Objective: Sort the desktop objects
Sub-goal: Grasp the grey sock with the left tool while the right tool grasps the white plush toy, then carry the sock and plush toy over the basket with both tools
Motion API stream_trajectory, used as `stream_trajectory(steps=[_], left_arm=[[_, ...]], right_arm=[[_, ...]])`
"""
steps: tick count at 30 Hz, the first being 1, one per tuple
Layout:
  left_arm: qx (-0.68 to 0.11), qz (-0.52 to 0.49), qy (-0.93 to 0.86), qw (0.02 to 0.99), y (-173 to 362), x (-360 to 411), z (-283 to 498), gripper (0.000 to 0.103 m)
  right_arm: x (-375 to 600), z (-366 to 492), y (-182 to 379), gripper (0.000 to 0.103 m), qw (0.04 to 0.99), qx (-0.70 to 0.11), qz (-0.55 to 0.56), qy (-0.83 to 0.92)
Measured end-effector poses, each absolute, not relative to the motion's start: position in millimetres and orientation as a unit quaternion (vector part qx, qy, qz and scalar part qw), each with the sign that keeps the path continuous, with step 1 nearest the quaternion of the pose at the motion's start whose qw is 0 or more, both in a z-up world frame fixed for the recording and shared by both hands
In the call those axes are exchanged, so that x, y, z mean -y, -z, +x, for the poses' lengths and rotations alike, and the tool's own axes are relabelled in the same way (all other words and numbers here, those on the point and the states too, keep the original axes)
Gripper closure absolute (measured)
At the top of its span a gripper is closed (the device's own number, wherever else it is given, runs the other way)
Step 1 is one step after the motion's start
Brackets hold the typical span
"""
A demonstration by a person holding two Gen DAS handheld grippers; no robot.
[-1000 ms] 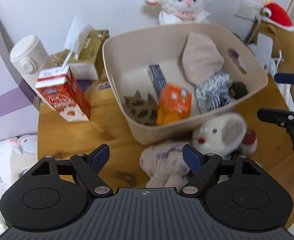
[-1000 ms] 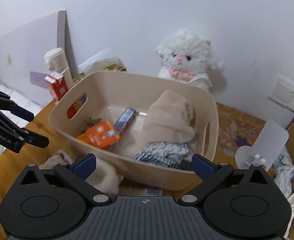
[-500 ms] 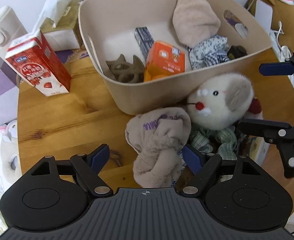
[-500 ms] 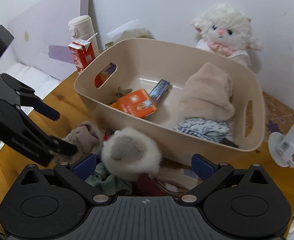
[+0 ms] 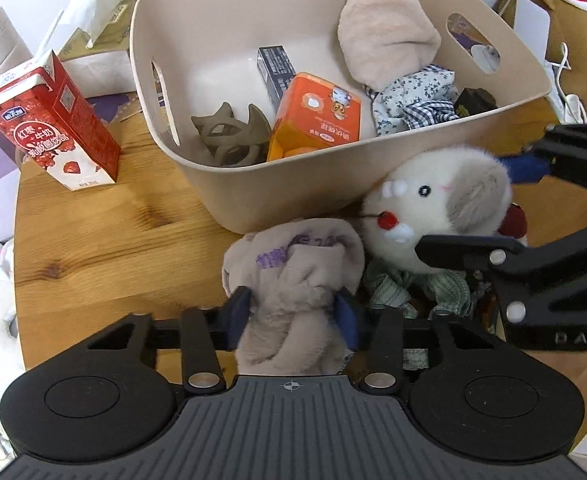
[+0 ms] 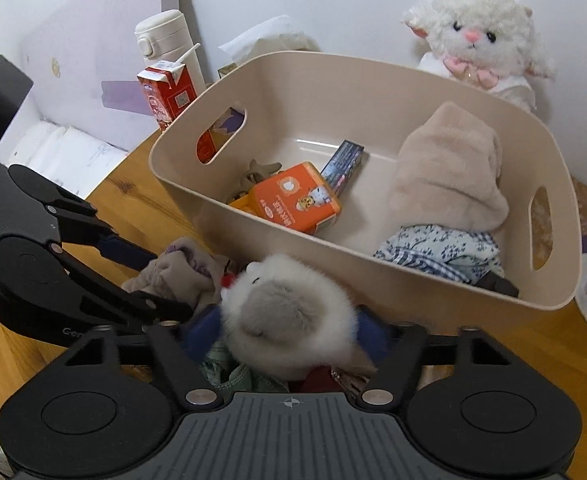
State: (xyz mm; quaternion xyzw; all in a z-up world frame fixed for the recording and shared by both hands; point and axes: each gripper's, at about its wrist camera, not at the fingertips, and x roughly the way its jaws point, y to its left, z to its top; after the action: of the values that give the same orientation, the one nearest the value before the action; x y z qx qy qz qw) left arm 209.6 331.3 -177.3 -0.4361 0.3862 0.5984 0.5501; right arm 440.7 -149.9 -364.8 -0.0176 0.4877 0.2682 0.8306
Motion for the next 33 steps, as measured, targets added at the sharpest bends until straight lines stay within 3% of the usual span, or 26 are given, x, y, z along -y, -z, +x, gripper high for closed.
stream_trajectory(steps=[4, 7, 33], left_arm=[[-0.394, -0.428, -0.598, 0.551, 171.4, -332.2, 212.0, 0.069], [-0.392, -0.429, -0.604, 0.545, 166.8, -331.8, 211.4, 0.073], [-0.382, -0.383, -0.634, 0.552, 114.9, -274.7, 198.2, 0.076]], right_arm=[[152.5, 437.5, 364.9, 0.07, 0.828, -0.488, -0.022, -0.276], [155.2, 434.4, 363.9, 0.079, 0.824, -0.493, -0.034, -0.277], [205.7, 379.2, 299.4, 0.083, 0.853, -0.448, -0.017, -0.266]])
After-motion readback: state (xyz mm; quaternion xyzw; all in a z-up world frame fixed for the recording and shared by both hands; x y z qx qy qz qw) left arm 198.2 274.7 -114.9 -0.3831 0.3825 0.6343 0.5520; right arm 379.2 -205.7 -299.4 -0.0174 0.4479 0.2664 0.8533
